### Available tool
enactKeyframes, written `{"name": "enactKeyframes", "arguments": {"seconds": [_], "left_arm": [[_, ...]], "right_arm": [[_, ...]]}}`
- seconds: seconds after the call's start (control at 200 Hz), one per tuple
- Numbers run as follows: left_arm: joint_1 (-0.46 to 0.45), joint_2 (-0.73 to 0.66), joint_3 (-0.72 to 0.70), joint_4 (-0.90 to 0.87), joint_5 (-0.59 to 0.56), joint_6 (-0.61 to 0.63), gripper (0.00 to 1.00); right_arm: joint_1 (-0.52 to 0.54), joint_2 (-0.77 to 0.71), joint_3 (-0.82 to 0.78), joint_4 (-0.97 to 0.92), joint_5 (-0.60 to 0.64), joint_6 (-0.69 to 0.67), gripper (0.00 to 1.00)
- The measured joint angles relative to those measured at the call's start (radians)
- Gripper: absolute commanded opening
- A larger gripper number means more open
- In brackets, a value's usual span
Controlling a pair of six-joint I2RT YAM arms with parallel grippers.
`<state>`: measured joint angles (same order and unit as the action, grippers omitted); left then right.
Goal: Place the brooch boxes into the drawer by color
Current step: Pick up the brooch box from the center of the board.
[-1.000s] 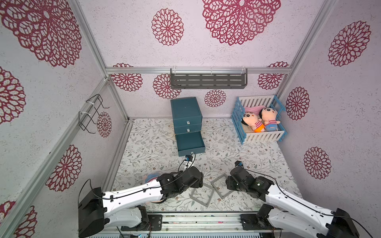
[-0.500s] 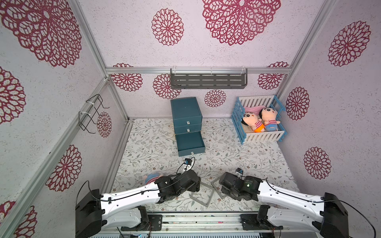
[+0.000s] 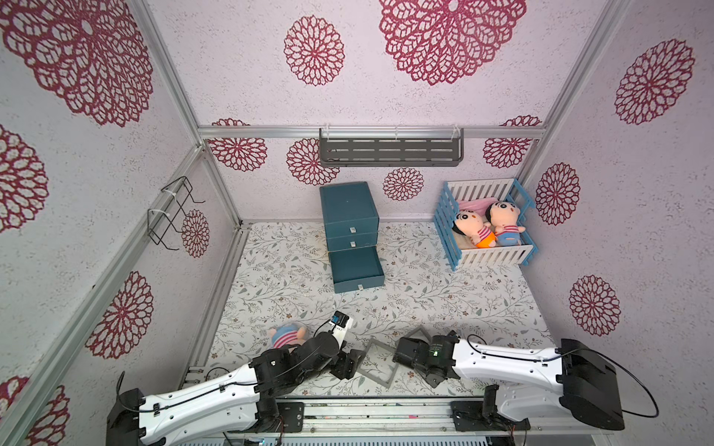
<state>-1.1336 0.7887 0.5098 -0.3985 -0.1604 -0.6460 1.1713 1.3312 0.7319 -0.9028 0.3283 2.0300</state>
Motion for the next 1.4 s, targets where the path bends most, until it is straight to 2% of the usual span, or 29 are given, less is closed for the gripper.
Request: {"name": "enactKeyframes", "arguments": {"seconds": [0.25, 0.766, 1.401], "left_arm": [[0.0, 0.032, 0.002, 0.01, 0.048, 0.041, 0.73], [0.0, 0.035, -0.011, 0.085, 0.125, 0.07, 0.72], [-0.001, 0.027, -0.056, 0.157, 0.127, 0.028, 0.72]], "right_arm": [[0.003, 0.008, 0.0, -0.005, 0.018, 0.035, 0.37], [-0.006, 0.003, -0.057, 0.031, 0.064, 0.044, 0.29], [-0.016, -0.006, -0.081, 0.057, 0.068, 0.051, 0.28]]}}
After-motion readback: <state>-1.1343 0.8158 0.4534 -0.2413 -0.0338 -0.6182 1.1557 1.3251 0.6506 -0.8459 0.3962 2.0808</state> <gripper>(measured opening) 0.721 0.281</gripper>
